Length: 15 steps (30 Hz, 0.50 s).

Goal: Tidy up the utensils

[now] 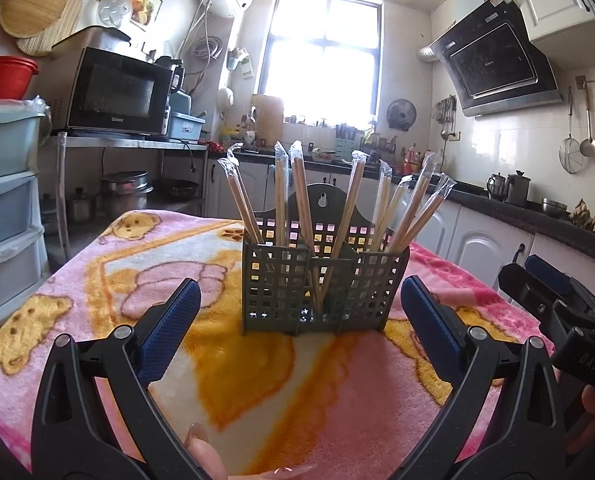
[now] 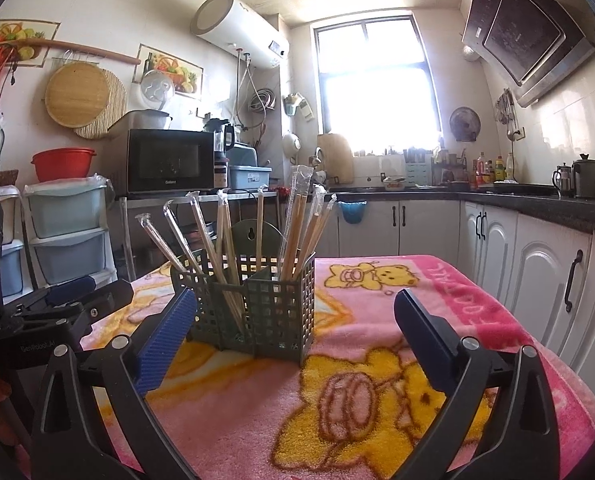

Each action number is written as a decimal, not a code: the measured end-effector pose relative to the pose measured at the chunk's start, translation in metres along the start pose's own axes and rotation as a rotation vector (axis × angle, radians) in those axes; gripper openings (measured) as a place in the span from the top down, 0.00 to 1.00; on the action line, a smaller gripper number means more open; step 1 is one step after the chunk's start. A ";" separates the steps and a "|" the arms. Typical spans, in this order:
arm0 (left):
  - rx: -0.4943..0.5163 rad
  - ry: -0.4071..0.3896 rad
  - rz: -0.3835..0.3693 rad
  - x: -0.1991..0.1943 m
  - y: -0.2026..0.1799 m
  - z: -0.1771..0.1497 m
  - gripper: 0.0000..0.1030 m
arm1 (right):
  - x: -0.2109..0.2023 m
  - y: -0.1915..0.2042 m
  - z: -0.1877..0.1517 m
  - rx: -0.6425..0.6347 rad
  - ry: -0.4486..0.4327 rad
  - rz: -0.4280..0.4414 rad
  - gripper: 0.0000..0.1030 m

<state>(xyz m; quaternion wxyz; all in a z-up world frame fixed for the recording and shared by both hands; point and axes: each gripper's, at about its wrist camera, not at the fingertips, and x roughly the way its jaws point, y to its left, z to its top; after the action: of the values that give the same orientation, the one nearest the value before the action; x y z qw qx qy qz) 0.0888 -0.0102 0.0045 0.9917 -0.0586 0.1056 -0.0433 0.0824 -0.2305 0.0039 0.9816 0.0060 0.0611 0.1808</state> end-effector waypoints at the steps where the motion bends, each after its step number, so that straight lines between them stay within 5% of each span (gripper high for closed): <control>1: -0.001 -0.001 0.001 0.000 0.000 0.000 0.10 | -0.001 0.000 0.000 -0.001 -0.003 0.000 0.06; 15: 0.001 -0.003 0.002 0.000 0.001 0.000 0.10 | -0.003 0.002 -0.001 0.002 -0.004 -0.005 0.06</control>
<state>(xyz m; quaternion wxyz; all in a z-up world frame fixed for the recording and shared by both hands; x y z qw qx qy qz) 0.0886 -0.0095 0.0046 0.9920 -0.0584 0.1039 -0.0424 0.0790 -0.2292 0.0031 0.9822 0.0071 0.0593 0.1782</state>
